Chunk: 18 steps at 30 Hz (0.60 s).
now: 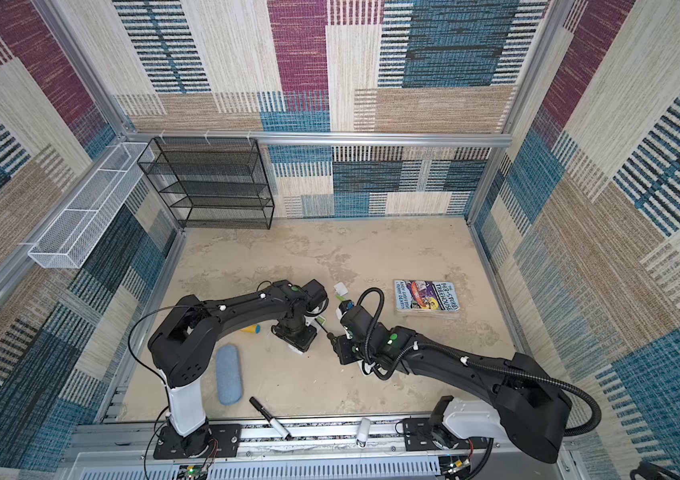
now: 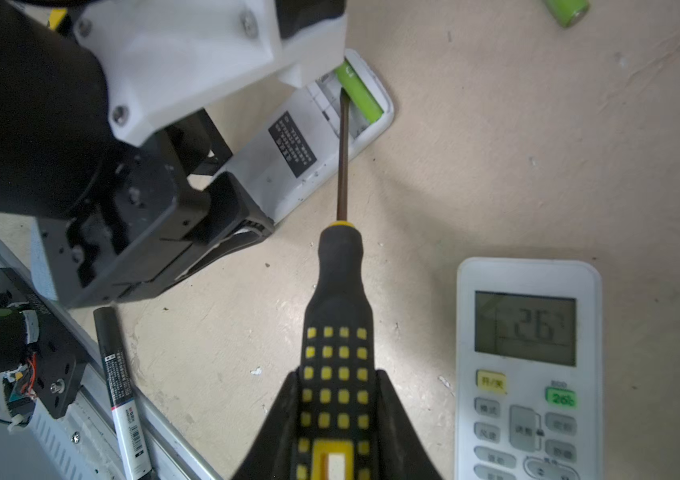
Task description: Unload the batteries from the remote control
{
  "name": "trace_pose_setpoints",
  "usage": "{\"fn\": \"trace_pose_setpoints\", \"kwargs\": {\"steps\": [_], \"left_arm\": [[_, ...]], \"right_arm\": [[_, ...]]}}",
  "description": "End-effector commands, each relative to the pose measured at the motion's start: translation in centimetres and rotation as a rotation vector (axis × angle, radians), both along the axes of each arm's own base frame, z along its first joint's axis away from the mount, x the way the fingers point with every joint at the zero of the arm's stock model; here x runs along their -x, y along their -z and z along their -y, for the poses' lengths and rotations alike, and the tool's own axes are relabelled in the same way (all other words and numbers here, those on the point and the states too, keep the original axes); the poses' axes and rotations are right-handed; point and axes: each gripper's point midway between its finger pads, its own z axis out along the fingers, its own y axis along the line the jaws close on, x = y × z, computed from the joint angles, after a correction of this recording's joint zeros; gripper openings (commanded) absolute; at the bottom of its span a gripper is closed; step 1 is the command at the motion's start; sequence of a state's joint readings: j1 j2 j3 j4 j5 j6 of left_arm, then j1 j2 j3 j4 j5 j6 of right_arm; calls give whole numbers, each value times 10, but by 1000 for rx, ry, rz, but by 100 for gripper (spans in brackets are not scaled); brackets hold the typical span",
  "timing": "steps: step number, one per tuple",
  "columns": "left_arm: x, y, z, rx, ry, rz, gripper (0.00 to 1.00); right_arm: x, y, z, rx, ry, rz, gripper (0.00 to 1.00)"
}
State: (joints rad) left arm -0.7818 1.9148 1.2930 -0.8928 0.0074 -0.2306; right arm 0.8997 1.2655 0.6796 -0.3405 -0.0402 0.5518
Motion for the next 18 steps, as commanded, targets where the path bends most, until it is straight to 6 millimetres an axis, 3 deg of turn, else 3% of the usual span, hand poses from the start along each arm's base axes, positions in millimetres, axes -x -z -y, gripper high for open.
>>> {"fn": "trace_pose_setpoints", "kwargs": {"steps": [1,18], "left_arm": [[2,4,21,100,0,-25,52],[4,6,22,126,-4,-20,52]], "right_arm": [[-4,10,8,66,68,19,0],[-1,14,-11,35,85,75,0]]}}
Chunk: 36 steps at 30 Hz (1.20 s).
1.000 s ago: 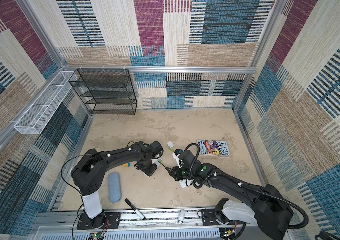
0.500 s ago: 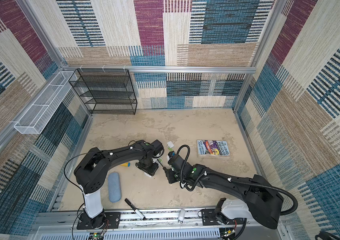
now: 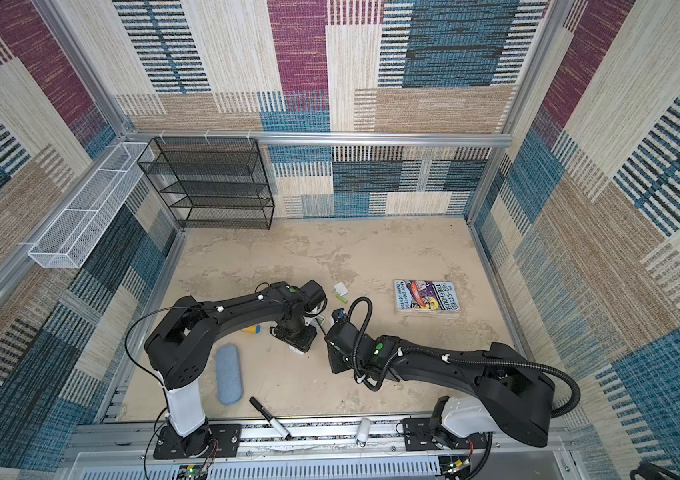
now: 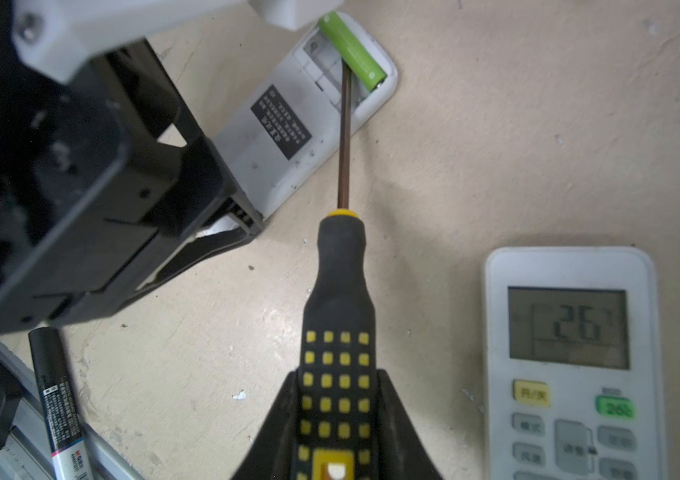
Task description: Unload the batteries from the remote control
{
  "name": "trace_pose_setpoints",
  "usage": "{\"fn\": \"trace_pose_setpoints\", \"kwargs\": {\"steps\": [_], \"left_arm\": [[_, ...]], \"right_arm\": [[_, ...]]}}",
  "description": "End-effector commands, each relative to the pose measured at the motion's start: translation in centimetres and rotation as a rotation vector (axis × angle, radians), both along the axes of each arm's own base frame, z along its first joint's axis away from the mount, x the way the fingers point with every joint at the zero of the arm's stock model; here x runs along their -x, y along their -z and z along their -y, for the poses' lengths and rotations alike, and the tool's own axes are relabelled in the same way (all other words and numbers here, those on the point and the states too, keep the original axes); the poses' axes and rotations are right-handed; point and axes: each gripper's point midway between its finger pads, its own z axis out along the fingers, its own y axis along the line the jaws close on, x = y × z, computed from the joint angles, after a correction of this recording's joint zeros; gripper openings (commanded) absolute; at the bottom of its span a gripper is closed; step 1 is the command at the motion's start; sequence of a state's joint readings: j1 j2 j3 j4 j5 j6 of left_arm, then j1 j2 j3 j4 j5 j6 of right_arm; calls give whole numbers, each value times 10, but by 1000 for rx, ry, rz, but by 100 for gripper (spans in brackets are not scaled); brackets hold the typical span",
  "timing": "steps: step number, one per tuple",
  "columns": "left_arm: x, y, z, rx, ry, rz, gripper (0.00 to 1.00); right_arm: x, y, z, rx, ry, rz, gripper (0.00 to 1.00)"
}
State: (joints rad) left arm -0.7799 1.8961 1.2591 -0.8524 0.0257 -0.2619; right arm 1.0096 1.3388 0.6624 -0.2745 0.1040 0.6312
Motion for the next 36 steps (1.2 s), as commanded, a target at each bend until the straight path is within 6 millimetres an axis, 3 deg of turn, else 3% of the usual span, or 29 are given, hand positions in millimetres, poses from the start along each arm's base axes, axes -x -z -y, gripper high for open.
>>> {"fn": "trace_pose_setpoints", "kwargs": {"steps": [1,14,30,36], "left_arm": [[3,5,20,93,31,-24,52],[3,4,13,65,43,-25,52],[1,0,10,56,40,-11,52],[1,0,10,52,43,-11,52]], "right_arm": [[-8,-8,0,-31,47,40,0],[-11,-33,1,-81,53,93,0],[-13,-22,18,-63,87,82,0],[-10,-43,6,-144,14,120,0]]}}
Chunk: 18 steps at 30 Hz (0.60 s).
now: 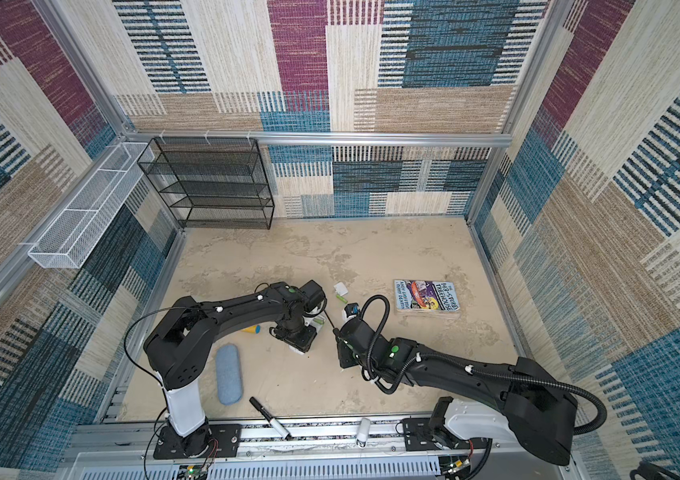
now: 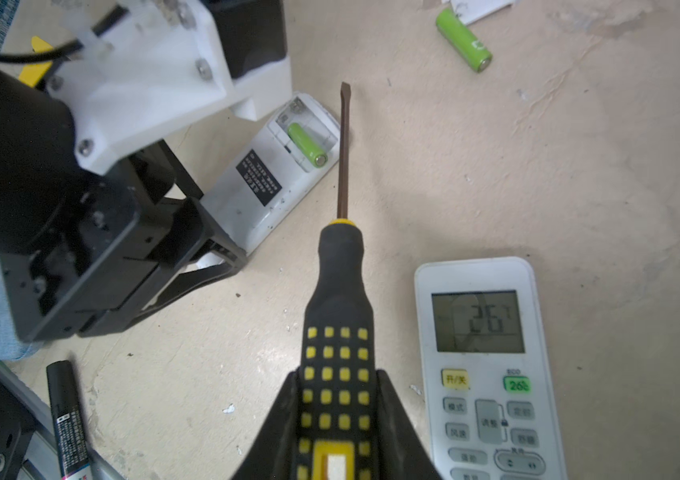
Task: Unload the batteries from the remote control
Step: 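Lever the remaining green battery out of the compartment with the right gripper's screwdriver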
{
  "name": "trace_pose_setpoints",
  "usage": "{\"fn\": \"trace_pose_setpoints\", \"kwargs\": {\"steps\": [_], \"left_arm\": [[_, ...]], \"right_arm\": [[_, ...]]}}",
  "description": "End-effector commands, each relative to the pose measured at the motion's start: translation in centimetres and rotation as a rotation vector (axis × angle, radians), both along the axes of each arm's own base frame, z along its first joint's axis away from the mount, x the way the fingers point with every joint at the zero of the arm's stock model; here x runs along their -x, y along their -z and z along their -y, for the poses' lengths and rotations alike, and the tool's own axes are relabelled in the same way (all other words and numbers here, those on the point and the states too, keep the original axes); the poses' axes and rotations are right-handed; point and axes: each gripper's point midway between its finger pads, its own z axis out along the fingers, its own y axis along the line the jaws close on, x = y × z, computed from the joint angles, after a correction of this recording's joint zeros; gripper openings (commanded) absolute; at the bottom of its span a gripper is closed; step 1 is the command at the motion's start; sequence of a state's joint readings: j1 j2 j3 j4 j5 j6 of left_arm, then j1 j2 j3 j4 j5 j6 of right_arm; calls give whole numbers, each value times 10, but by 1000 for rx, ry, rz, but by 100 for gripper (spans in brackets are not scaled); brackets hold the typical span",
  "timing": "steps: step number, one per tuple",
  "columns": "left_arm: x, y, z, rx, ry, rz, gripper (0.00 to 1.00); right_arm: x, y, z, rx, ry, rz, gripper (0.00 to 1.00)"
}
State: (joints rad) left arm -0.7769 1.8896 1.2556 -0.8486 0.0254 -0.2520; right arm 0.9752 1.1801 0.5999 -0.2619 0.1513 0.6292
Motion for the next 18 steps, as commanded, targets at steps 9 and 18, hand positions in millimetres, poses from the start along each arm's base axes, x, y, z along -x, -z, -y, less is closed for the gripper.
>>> {"fn": "trace_pose_setpoints", "kwargs": {"steps": [9,18], "left_arm": [[1,0,11,52,35,-11,52],[2,-2,9,52,47,-9,52]], "right_arm": [[17,0,-27,-81,-138,-66,0],[15,12,-18,-45,-101,-75,0]]}}
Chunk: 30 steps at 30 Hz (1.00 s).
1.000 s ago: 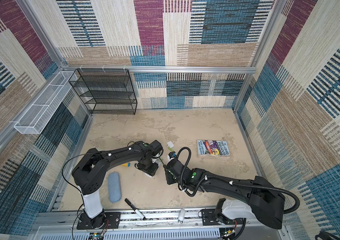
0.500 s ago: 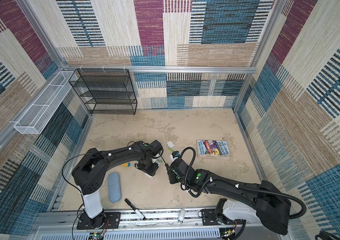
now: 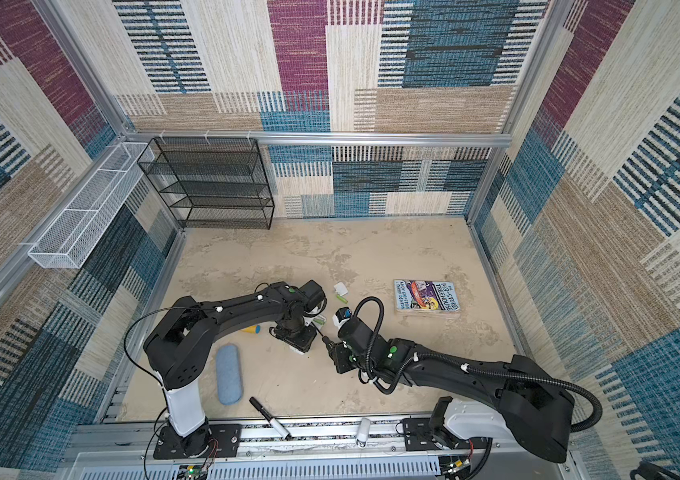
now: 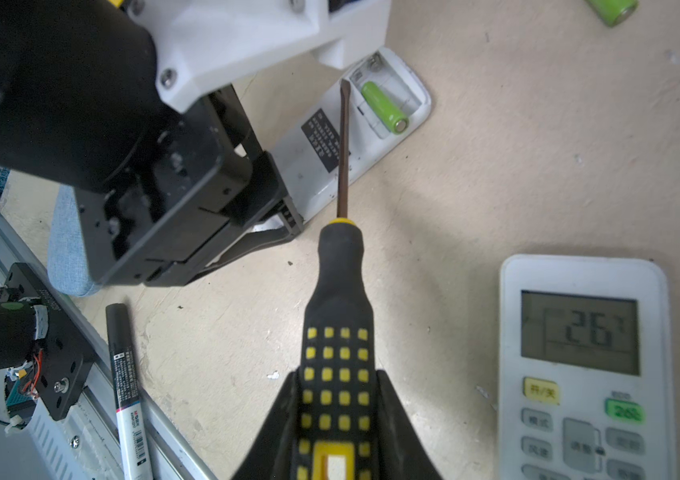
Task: Unload the batteries from the remote control
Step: 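Lever the remaining green battery out of the compartment with the right gripper's screwdriver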
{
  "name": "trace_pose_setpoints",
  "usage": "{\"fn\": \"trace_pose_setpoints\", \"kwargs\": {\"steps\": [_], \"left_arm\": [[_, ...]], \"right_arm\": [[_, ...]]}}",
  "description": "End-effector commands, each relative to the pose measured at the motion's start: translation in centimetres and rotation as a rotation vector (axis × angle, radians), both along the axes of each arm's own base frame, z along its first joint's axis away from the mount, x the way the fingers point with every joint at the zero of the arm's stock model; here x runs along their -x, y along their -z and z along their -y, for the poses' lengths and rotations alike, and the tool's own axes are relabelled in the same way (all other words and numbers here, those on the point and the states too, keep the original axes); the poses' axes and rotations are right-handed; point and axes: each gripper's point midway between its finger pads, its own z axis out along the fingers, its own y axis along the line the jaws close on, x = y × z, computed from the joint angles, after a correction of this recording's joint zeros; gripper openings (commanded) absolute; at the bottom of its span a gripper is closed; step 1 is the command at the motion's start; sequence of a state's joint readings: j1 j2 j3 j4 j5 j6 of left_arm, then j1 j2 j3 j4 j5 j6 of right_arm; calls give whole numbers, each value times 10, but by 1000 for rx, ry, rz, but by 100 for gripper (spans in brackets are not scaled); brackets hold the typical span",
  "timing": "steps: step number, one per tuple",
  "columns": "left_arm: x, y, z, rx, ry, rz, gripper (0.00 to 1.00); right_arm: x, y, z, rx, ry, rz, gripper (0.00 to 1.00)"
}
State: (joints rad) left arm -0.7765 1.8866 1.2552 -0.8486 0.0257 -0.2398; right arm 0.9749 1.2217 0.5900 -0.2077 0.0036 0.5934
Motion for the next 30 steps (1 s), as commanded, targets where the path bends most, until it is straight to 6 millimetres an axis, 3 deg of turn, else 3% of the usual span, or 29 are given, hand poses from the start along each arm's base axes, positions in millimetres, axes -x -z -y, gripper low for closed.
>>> {"fn": "trace_pose_setpoints", "kwargs": {"steps": [1,12,22,30], "left_arm": [[2,-2,9,51,36,-8,52],[1,-5,7,42,42,-2,52],[0,-7,6,35,44,3,52],[0,-9,4,18,51,-3,52]], "right_arm": [[-1,5,3,13,25,-10,0],[0,12,17,50,49,-24,0],[-4,12,15,44,44,-7,0],[-13,-3,21,15,81,51,0]]}}
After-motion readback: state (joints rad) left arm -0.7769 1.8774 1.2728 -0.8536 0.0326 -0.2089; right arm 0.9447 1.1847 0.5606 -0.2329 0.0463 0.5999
